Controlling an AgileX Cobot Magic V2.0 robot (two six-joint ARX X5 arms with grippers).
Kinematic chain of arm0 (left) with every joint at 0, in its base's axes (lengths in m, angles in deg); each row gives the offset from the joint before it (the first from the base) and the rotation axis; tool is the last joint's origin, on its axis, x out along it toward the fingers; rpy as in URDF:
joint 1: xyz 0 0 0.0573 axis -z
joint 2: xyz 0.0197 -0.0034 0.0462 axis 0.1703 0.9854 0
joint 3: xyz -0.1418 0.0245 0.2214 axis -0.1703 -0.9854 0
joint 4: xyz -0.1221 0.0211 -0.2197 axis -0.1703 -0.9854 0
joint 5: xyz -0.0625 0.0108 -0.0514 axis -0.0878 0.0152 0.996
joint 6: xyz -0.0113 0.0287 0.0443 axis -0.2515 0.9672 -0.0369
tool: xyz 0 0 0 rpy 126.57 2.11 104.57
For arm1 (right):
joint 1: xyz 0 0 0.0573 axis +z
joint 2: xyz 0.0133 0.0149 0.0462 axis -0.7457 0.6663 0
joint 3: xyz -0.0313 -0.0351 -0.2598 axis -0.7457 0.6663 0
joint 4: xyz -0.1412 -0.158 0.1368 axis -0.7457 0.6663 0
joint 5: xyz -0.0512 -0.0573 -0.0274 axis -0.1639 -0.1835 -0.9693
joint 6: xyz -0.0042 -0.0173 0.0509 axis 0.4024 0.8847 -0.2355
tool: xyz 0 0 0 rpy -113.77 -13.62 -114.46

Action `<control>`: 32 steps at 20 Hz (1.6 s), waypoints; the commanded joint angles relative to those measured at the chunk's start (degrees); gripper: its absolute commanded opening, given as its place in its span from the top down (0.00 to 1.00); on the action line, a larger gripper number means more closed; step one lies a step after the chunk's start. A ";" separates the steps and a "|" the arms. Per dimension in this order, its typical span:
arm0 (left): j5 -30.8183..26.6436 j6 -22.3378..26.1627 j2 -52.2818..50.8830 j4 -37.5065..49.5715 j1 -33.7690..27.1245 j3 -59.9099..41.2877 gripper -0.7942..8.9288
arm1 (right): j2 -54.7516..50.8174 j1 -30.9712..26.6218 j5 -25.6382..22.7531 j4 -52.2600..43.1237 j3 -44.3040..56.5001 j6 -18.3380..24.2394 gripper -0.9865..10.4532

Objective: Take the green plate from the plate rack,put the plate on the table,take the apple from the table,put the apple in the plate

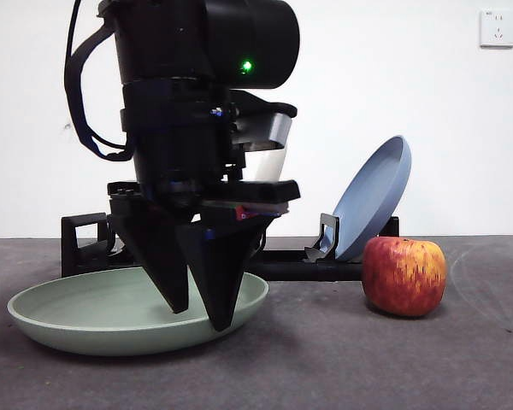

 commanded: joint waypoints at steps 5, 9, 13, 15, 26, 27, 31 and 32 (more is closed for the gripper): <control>-0.11 0.48 -13.88 -1.64 -0.63 2.51 0.62 | 0.17 -0.02 -0.07 1.25 -0.17 0.94 0.31; 2.16 1.03 -31.80 -3.72 -0.63 7.58 0.62 | 0.17 -0.02 -2.34 6.01 -0.17 3.98 0.31; 4.35 2.89 -47.06 -7.41 -0.70 13.51 0.62 | 0.17 -0.02 -5.01 15.08 -0.17 6.86 0.31; 4.33 2.91 -52.74 -11.58 -0.68 15.85 0.62 | 0.17 0.00 -5.44 21.16 -0.15 6.84 0.31; 10.60 -0.81 -68.15 -32.09 -0.22 18.43 0.62 | -2.84 0.11 -4.28 12.15 21.38 4.04 0.31; 11.54 -0.83 -68.43 -32.09 0.04 18.36 0.62 | -2.82 0.11 -4.31 9.05 23.67 3.21 0.31; 11.39 -0.68 -69.99 -32.09 0.52 16.66 0.62 | -1.81 0.15 -4.50 -0.46 28.72 1.20 0.31; 11.34 -0.57 -70.38 -32.09 0.57 15.72 0.62 | -1.36 0.15 -4.59 -2.21 29.33 1.18 0.31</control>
